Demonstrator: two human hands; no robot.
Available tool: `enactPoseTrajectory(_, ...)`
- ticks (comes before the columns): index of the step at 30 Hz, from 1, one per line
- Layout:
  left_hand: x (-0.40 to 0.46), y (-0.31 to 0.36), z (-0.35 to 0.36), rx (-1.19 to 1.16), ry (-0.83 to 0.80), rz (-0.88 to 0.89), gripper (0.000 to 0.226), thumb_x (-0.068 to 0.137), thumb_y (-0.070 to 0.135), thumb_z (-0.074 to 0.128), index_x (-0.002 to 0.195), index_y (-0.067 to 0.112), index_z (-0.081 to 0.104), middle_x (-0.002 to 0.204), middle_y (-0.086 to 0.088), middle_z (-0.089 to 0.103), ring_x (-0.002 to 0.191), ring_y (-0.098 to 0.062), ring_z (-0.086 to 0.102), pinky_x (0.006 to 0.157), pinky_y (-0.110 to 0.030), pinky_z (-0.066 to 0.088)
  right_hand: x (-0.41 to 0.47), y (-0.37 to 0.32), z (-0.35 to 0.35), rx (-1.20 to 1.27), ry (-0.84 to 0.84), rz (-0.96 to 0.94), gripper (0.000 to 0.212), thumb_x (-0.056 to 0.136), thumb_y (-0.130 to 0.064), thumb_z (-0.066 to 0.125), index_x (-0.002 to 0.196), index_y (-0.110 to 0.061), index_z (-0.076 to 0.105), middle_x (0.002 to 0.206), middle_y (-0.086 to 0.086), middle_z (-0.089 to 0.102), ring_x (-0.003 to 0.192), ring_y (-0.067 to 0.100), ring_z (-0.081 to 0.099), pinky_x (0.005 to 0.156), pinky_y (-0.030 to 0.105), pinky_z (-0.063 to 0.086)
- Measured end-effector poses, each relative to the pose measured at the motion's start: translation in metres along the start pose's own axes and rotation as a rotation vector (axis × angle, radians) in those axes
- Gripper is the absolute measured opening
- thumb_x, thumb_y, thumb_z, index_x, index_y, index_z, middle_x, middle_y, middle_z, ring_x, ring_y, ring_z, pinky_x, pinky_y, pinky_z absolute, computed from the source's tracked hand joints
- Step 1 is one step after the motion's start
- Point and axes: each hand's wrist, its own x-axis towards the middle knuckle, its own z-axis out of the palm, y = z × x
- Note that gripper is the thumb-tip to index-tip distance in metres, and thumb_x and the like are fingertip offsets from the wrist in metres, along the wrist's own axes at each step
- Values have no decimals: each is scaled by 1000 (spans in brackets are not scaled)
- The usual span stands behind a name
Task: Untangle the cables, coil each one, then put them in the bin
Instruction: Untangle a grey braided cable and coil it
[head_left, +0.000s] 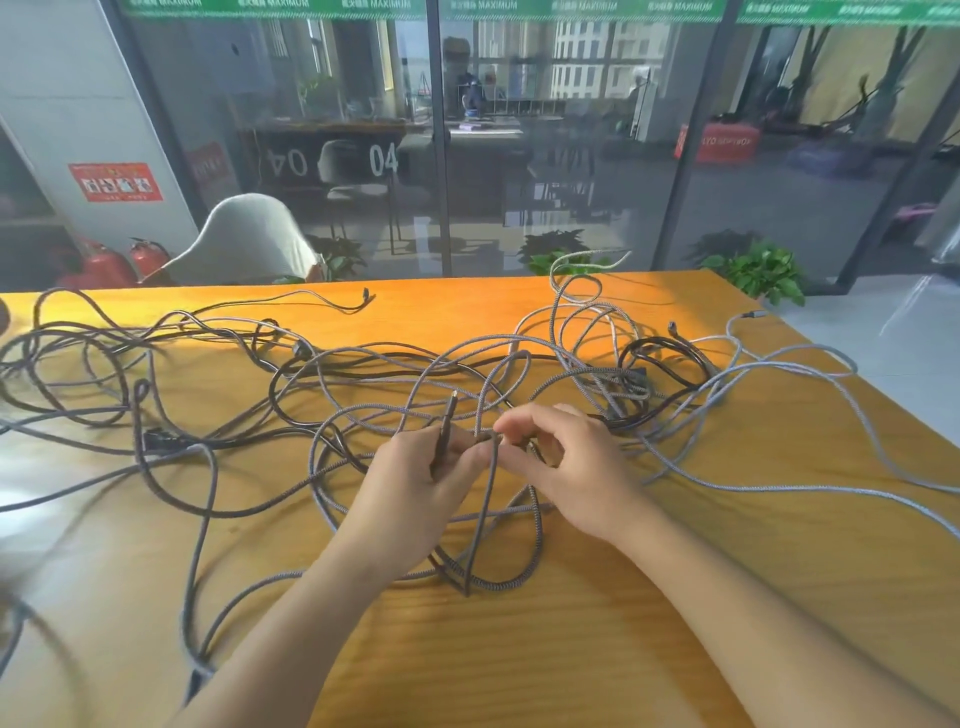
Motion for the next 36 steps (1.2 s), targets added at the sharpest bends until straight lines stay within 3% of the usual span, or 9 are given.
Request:
enactPoseTrajectory(2,-2,0,-3,17,11,23,27,104,34,60,84,18,71,55,10,36,50,-10,27,48,-19,28,2,7,-5,-67,-60,3,23,97,-45,66,113,-31,75,87,-37,60,85,-5,54,70,10,37)
enactPoseTrajectory(5,-4,3,-7,-11,10,69,29,105,29,61,77,32,67,54,11,35,51,-9,29,50,-18,27,6,21,-8,-92,-78,57,24,99,-44,65,122,-39,72,98,-25,64,90,-3,58,80,16,44)
enactPoseTrajectory(10,-8,8,-15,-119,48,135,31,101,44,59,83,21,69,59,8,41,56,-11,35,54,-24,32,13,37,-10,-126,-96,123,39,105,-40,57,144,-45,55,141,-24,58,133,-1,51,112,33,45)
enactPoseTrajectory(14,-12,18,-28,-247,117,197,37,94,55,57,83,23,71,58,10,41,55,-8,36,54,-18,31,16,41,-14,-101,-39,138,34,108,-31,55,141,-37,60,153,-27,48,133,-9,47,113,21,38)
enactPoseTrajectory(17,-12,20,-33,-281,168,206,37,94,55,56,82,23,71,55,3,39,53,-9,35,52,-22,31,15,44,-15,-88,55,107,30,108,-26,54,135,-28,69,142,-21,61,112,-28,50,98,4,42)
enactPoseTrajectory(20,-8,17,-28,-285,200,149,27,102,41,64,79,27,70,57,-8,36,54,-14,35,51,-20,33,14,44,-15,-101,104,65,29,107,-25,57,131,-24,73,126,-14,72,101,-17,62,87,9,48)
enactPoseTrajectory(25,7,9,-2,-237,168,64,17,101,38,65,93,27,75,66,-18,49,59,-20,40,56,-32,34,13,35,-7,-217,62,-94,23,106,-29,59,120,-27,77,118,-20,72,112,-2,62,98,14,44)
enactPoseTrajectory(30,25,3,18,-127,69,2,11,101,38,66,106,40,76,84,6,75,80,-15,70,73,-34,56,11,29,-4,-278,21,-187,30,108,-41,49,114,-24,74,109,-26,63,105,0,58,92,19,45)
enactPoseTrajectory(36,26,3,28,-140,47,8,5,97,34,72,95,34,76,58,15,52,52,-5,40,53,-15,33,10,29,-2,-298,-23,-179,46,109,-51,38,105,-19,71,95,-19,59,94,12,56,80,35,48)
